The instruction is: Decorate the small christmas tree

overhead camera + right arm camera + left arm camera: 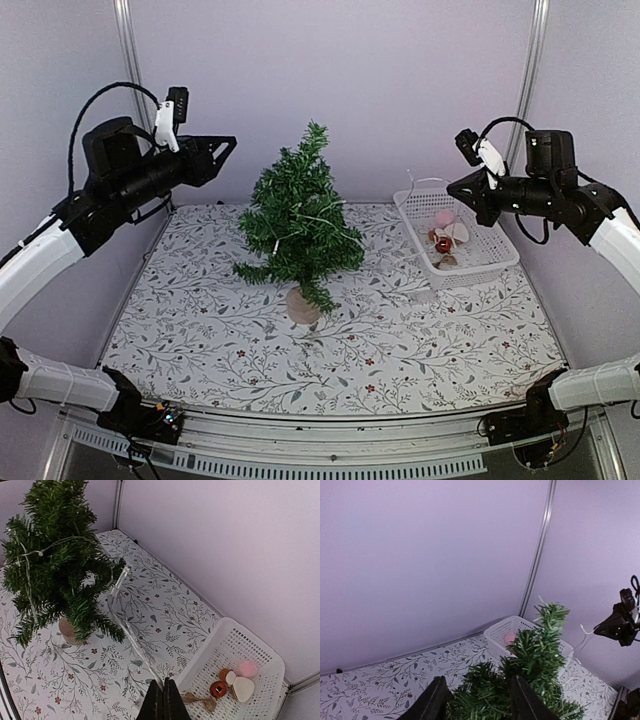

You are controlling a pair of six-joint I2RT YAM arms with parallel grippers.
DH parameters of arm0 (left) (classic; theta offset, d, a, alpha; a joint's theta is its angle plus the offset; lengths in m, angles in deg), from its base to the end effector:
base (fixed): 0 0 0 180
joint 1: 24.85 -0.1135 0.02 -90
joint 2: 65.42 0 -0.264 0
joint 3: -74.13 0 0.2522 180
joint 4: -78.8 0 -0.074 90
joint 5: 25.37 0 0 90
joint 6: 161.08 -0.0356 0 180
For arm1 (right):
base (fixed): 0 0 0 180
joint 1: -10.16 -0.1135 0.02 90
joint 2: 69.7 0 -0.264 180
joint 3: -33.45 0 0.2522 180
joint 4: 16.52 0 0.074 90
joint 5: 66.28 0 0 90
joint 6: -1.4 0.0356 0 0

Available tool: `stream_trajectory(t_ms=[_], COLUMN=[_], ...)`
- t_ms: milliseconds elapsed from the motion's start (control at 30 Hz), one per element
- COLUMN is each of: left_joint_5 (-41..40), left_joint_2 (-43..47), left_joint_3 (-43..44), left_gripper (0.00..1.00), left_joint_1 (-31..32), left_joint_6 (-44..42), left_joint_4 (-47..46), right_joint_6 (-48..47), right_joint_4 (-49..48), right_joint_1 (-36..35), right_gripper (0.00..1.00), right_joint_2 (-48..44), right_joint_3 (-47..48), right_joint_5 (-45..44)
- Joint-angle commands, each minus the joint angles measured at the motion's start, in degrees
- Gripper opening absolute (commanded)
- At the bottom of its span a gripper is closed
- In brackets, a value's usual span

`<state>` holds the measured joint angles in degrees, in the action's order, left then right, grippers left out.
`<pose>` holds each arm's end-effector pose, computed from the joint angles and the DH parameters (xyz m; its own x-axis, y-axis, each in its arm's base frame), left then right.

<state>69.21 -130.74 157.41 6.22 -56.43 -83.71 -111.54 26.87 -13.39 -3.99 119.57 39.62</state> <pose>0.2205 -0.1362 0.4320 -0.1406 -0.2096 -0.9676 0.5657 0.7851 -0.2523 0.2229 0.1078 0.3998 -0.0897 -0.4480 -0.8895 -0.7063 0.6583 -0.2603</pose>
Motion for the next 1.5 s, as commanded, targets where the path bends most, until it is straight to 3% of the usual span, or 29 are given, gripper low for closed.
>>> stream_trajectory(t_ms=[0,333,533,900,1333,1467], left_joint_5=[0.50,0.14,-2.76,-6.57,-10.73,-11.04], left_joint_2=[0.62,-13.37,-22.36,-30.42,-29.94,-30.37], left_joint_3=[1.44,15.93,23.91,32.78,31.45,32.10], left_gripper=[0.44,0.35,0.32,0.26,0.17,0.10], left_joint_1=[7.11,27.90,34.66,36.10,35.51,35.42], left_joint_6=[-11.84,-27.81,-34.83,-42.12,-44.42,-45.57], left_joint_4=[-1.20,5.80,6.80,14.88,18.43,17.78], right_joint_6=[-1.11,-1.20,-0.76,-0.74,-3.15,-3.67], right_joint_4=[3.85,5.44,5.63,4.99,5.57,5.79], right_joint_1=[-3.10,-11.84,-15.68,-20.64,-20.88,-21.14], right_gripper=[0.00,0.00,0.00,0.00,0.00,0.00], right_joint_2=[-2.75,-0.31,2.07,4.11,4.34,4.33], right_joint_3=[2.79,7.85,9.78,10.95,10.88,10.70], right_joint_5=[4.55,7.47,7.74,8.47,9.06,9.07])
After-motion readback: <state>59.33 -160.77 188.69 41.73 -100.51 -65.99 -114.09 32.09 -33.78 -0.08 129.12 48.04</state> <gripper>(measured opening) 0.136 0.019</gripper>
